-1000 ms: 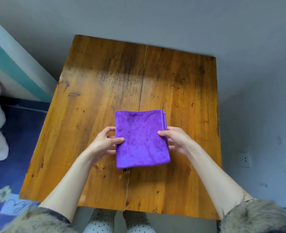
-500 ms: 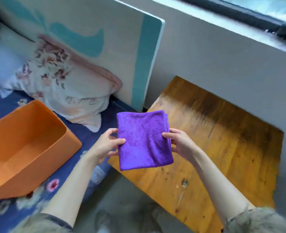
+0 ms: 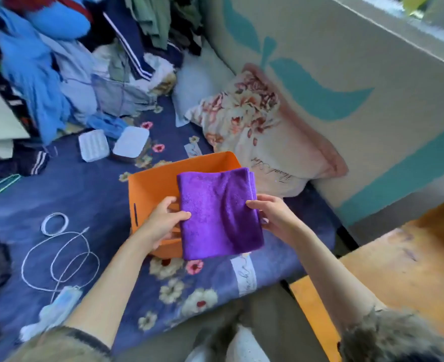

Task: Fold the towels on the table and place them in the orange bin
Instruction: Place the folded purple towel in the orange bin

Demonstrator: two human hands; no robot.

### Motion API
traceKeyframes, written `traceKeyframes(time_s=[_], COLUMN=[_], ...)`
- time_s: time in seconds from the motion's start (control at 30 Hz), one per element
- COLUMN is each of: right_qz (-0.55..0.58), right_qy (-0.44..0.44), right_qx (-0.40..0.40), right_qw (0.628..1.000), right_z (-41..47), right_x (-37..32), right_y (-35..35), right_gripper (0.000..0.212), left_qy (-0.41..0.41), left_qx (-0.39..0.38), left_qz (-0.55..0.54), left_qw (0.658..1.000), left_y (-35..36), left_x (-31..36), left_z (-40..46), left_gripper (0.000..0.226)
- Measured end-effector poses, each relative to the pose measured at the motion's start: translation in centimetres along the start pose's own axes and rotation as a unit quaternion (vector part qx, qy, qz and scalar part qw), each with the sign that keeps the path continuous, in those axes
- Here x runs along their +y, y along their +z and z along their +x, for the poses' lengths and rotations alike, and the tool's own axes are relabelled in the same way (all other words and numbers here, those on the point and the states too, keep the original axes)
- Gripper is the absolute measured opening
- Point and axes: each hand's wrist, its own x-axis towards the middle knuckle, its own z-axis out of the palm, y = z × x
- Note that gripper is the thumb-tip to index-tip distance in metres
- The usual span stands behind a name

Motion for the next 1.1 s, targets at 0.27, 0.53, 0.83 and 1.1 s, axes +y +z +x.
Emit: traceKeyframes(time_s=[0.27, 0.53, 0.83, 1.1], right_qz=[-0.113, -0.156, -0.152, -0.138], right_qy=[0.068, 0.204, 0.253, 0.234], right_qx=[-0.062, -0.070, -0.085, -0.080], right_qw=[0.989, 0.964, 0.952, 0.959], right_z=[14.9, 26.2, 33.0, 35.7], right_x=[-1.6, 5.0, 11.5, 12.9], right_y=[6.6, 9.3, 12.3, 13.7], right_gripper=[0.016, 0.016, 0.017, 0.025], left_qy=[-0.089, -0.196, -0.207, -0.166], left_qx=[0.103, 0.164, 0.218, 0.291], left_qz=[-0.037, 0.066, 0.236, 0.367], left_qw=[0.990, 0.965, 0.924, 0.868], left_y=[-4.6, -4.7, -4.7, -4.4], left_x=[-2.5, -9.3, -14.9, -14.8], left_z=[10.8, 20.9, 26.5, 28.6], left_gripper=[0.031, 0.037, 0.036, 0.045])
